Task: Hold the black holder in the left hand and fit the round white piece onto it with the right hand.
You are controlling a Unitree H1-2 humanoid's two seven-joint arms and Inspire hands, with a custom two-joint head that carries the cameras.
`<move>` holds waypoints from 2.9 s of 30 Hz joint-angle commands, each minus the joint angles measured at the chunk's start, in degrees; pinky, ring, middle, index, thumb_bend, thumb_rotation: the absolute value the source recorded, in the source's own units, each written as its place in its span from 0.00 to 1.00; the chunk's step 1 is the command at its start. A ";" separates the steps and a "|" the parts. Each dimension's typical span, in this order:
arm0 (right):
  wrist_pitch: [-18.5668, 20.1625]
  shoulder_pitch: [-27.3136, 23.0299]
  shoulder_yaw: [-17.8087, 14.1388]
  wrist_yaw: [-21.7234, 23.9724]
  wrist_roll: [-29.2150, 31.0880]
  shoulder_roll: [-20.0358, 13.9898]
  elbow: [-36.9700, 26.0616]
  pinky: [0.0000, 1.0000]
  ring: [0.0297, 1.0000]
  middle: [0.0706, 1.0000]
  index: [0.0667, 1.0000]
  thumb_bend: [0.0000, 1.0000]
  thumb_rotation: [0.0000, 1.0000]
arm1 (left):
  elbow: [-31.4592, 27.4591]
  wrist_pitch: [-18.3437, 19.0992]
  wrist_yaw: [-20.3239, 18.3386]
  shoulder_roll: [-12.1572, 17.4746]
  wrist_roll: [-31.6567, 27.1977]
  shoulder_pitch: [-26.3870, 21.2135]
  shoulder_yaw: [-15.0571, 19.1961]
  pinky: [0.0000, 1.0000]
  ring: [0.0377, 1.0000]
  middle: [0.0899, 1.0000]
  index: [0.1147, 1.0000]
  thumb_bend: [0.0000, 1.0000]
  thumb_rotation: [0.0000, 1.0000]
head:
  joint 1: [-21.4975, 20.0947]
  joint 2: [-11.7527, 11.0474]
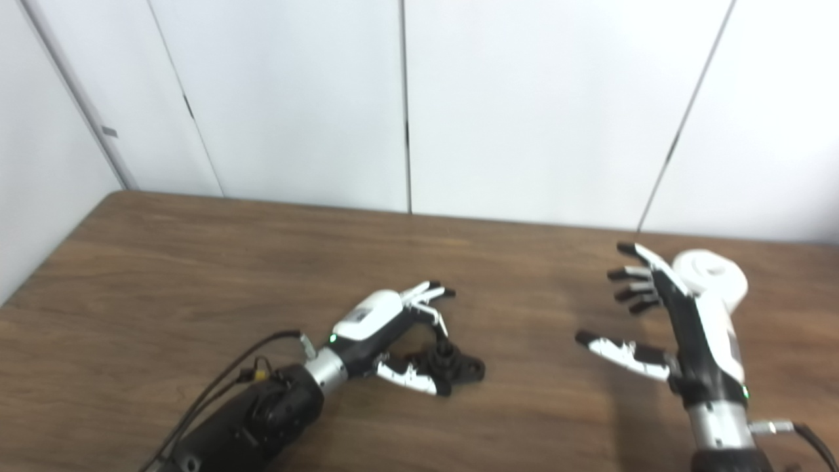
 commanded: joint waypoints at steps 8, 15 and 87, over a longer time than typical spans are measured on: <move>4.75 -3.59 1.39 1.70 -5.22 -1.16 -5.38 0.53 0.61 0.69 0.81 0.61 0.19 | 3.90 -1.82 -6.00 0.68 2.11 2.65 -3.76 0.94 1.00 0.93 0.42 0.52 0.07 | -14.11 -1.12; 23.11 -9.32 5.99 14.30 -23.98 -3.36 -11.11 0.55 0.70 0.79 0.87 0.71 0.29 | 4.12 -4.85 -7.68 4.36 -0.81 2.95 -2.29 0.93 1.00 0.92 0.42 0.52 0.06 | -31.83 -6.69; 31.60 -28.94 8.47 20.09 -46.71 -10.40 24.54 0.84 0.86 0.86 0.77 0.84 0.38 | 10.74 -15.18 -9.51 7.33 -3.58 3.40 2.00 1.00 1.00 0.92 0.42 0.52 0.06 | -42.78 -13.74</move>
